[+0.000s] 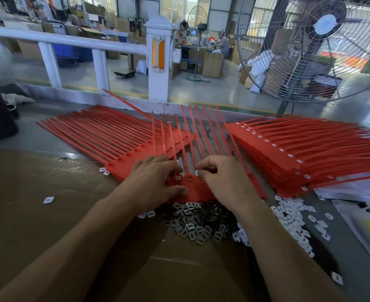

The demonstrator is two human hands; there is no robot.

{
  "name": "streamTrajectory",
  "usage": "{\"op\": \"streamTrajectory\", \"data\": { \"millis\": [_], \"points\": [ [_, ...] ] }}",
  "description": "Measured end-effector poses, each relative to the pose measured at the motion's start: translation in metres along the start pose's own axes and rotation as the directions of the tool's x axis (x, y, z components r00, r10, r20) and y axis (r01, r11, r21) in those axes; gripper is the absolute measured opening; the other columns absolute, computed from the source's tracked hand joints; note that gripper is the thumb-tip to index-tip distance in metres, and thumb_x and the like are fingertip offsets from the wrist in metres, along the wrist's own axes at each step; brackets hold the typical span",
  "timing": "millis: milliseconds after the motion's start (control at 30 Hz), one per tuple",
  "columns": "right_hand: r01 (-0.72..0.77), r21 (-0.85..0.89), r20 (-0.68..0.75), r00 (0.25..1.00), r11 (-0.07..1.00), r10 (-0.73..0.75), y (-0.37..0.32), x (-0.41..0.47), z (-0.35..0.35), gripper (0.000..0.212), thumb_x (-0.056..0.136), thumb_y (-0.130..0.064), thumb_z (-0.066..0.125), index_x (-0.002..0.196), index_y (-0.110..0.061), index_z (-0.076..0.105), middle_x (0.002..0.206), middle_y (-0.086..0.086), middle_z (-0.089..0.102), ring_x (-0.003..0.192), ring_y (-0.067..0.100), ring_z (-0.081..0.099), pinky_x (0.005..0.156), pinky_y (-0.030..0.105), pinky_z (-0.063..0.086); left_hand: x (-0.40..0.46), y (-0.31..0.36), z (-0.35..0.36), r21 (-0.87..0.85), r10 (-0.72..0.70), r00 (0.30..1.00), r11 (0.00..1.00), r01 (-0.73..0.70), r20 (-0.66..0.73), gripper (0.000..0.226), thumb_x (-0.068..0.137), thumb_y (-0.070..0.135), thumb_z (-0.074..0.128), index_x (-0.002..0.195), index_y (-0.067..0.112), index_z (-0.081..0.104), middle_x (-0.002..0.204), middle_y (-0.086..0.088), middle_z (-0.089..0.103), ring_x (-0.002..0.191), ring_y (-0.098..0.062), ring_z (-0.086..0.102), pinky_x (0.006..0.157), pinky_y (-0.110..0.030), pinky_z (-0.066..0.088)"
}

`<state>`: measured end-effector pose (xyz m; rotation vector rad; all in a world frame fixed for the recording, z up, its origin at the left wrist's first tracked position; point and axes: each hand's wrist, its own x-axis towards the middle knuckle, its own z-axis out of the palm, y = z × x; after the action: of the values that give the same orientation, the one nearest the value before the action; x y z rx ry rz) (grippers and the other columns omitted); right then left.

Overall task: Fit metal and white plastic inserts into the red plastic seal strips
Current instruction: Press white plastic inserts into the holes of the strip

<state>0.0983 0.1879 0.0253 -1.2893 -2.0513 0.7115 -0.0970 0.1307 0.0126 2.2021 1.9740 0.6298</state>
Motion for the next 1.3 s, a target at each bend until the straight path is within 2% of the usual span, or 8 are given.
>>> {"op": "streamTrajectory", "data": {
  "millis": [200, 333, 467, 667, 833, 1067, 1133, 1300],
  "points": [
    [0.057, -0.024, 0.015, 0.998, 0.998, -0.057, -0.001, 0.002, 0.009, 0.015, 0.096, -0.015, 0.071, 0.105, -0.026, 0.075, 0.098, -0.014, 0.072, 0.089, -0.011, 0.062, 0.069, -0.003, 0.043, 0.001, 0.000, 0.002, -0.007, -0.005, 1.000, 1.000, 0.005, -0.013, 0.059, 0.081, 0.070, 0.063, 0.131, 0.040, 0.055, 0.124, 0.017, 0.052, 0.121, -0.009, 0.040, 0.098, -0.032, 0.022],
    [0.075, -0.076, 0.043, 0.996, 0.994, -0.072, -0.002, 0.002, 0.011, 0.016, 0.098, -0.017, 0.069, 0.110, -0.026, 0.075, 0.099, -0.012, 0.072, 0.089, -0.006, 0.064, 0.068, 0.002, 0.046, 0.002, 0.000, 0.003, -0.005, -0.012, 1.000, 1.000, 0.012, -0.015, 0.060, 0.081, 0.070, 0.063, 0.132, 0.040, 0.055, 0.125, 0.017, 0.051, 0.121, -0.010, 0.040, 0.101, -0.033, 0.023],
    [0.098, -0.102, 0.066, 0.994, 0.990, -0.091, -0.003, 0.002, 0.012, 0.017, 0.098, -0.019, 0.068, 0.114, -0.023, 0.075, 0.104, -0.009, 0.074, 0.092, 0.000, 0.067, 0.074, 0.007, 0.049, 0.001, 0.000, 0.003, -0.008, -0.015, 1.000, 1.000, 0.015, -0.011, 0.061, 0.081, 0.070, 0.063, 0.133, 0.039, 0.054, 0.124, 0.017, 0.050, 0.121, -0.009, 0.039, 0.105, -0.036, 0.025],
    [0.128, -0.139, 0.083, 0.990, 0.982, -0.117, -0.002, 0.003, 0.012, 0.017, 0.098, -0.019, 0.068, 0.112, -0.024, 0.078, 0.106, -0.010, 0.074, 0.083, -0.011, 0.058, 0.067, -0.004, 0.040, 0.001, 0.001, 0.002, -0.021, -0.015, 1.000, 1.000, 0.015, -0.010, 0.058, 0.083, 0.068, 0.063, 0.133, 0.041, 0.053, 0.125, 0.018, 0.050, 0.122, -0.008, 0.038, 0.108, -0.037, 0.024],
    [0.175, -0.201, 0.070, 0.984, 0.964, -0.164, -0.005, 0.002, 0.012, 0.019, 0.099, -0.017, 0.067, 0.110, -0.023, 0.080, 0.106, -0.008, 0.072, 0.072, -0.015, 0.048, 0.065, -0.005, 0.038, 0.001, 0.003, 0.002, -0.020, -0.016, 1.000, 1.000, 0.016, -0.016, 0.058, 0.083, 0.067, 0.064, 0.133, 0.040, 0.054, 0.127, 0.016, 0.051, 0.124, -0.009, 0.039, 0.107, -0.035, 0.023],
    [0.216, -0.377, 0.133, 0.975, 0.901, -0.179, -0.008, -0.004, 0.011, 0.027, 0.102, -0.030, 0.057, 0.120, -0.027, 0.076, 0.096, -0.008, 0.051, 0.086, 0.008, 0.049, 0.066, 0.015, 0.031, 0.001, 0.004, 0.002, -0.016, -0.016, 1.000, 1.000, 0.016, -0.021, 0.057, 0.084, 0.066, 0.064, 0.133, 0.041, 0.053, 0.129, 0.016, 0.051, 0.125, -0.010, 0.038, 0.106, -0.034, 0.023],
    [0.230, -0.450, 0.170, 0.971, 0.863, -0.170, -0.009, -0.007, 0.010, 0.030, 0.102, -0.033, 0.053, 0.125, -0.030, 0.073, 0.096, -0.008, 0.046, 0.090, 0.011, 0.048, 0.070, 0.023, 0.033, 0.001, 0.004, 0.002, -0.012, -0.014, 1.000, 1.000, 0.014, -0.024, 0.057, 0.084, 0.066, 0.064, 0.133, 0.041, 0.053, 0.129, 0.017, 0.051, 0.125, -0.010, 0.038, 0.105, -0.034, 0.022],
    [0.238, -0.530, 0.246, 0.962, 0.814, -0.122, -0.016, -0.013, 0.003, 0.035, 0.104, -0.035, 0.047, 0.135, -0.032, 0.065, 0.106, -0.005, 0.044, 0.106, 0.016, 0.048, 0.084, 0.030, 0.042, 0.001, 0.003, 0.003, -0.011, -0.016, 1.000, 1.000, 0.015, -0.026, 0.055, 0.084, 0.065, 0.064, 0.133, 0.042, 0.053, 0.127, 0.017, 0.050, 0.124, -0.009, 0.038, 0.105, -0.034, 0.022]
  ]
}}
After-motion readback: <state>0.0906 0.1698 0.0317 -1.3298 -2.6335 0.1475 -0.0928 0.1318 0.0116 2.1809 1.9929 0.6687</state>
